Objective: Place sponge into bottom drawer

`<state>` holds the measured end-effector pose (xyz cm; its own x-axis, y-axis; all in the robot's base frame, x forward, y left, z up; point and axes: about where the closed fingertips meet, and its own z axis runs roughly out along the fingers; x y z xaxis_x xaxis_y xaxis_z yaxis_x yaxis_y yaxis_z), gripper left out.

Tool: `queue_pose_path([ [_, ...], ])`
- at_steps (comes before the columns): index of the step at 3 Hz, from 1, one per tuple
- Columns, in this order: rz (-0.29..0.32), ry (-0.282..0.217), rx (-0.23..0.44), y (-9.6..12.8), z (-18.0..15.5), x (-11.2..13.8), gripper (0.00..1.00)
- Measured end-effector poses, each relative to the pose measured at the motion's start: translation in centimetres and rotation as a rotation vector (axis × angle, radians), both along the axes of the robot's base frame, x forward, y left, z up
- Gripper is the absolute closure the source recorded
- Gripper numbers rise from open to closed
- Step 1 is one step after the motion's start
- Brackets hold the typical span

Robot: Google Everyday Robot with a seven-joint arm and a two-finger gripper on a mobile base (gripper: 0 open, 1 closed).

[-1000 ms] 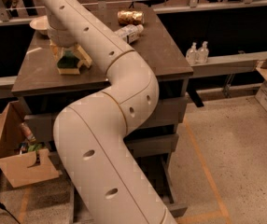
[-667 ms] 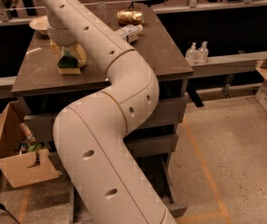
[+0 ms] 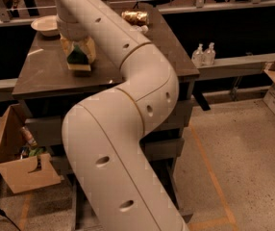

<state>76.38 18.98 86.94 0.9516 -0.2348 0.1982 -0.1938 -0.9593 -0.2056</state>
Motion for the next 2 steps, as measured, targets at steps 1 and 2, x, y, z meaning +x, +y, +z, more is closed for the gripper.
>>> queue_pose_path([
  [1,-0.107,-0.036,0.035,-6.2,7.9,-4.2,1.0],
  [2,-0.21,-0.034,0.142,-11.0,13.7,-9.5,1.0],
])
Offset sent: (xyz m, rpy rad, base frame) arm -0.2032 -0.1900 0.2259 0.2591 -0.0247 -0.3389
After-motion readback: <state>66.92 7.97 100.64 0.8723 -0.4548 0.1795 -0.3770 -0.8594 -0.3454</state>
